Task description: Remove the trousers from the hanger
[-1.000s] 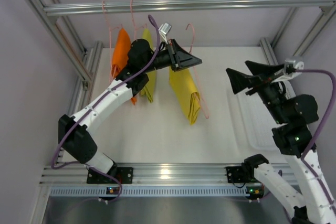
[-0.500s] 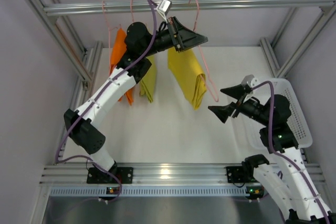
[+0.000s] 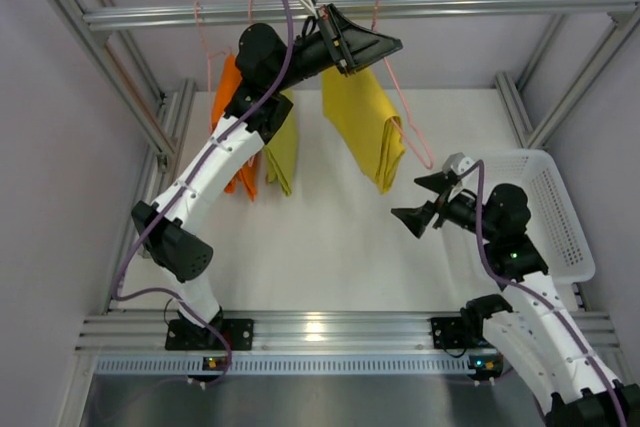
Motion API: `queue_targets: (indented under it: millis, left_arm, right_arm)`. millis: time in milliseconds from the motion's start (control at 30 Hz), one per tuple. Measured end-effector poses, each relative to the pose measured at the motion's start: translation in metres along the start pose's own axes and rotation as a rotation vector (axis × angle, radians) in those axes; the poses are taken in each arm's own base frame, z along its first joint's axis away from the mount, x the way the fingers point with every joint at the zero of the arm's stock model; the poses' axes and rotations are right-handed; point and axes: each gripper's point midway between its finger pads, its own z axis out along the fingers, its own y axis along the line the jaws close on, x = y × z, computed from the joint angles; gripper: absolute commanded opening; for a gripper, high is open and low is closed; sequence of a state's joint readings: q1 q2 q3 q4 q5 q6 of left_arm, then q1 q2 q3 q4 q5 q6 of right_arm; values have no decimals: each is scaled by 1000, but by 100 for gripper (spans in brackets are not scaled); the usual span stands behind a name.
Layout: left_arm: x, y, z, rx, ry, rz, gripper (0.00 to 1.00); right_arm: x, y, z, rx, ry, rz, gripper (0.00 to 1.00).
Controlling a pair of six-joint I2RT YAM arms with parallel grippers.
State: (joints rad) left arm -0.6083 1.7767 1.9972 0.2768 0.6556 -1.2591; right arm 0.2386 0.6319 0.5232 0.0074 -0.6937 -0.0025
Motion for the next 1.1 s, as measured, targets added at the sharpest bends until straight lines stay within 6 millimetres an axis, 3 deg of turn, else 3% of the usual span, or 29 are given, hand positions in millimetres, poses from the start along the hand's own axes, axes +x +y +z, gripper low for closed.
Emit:
queue_targets:
  millis: [167, 567, 733, 1100]
  left_arm:
    - [-2, -7, 1, 5, -4, -15, 0]
    - [-4, -12, 2, -3, -9, -33, 0]
    - [-5, -16, 2, -1, -12, -44, 0]
    - [-6, -23, 3, 7, -11, -61, 0]
  right_arm:
    - [2, -7, 17, -6, -5, -13, 100]
    - [-3, 11, 55, -65, -52, -61, 100]
    - [3, -13, 62, 36, -42, -58, 100]
    - [19, -69, 54, 213, -17, -39, 93]
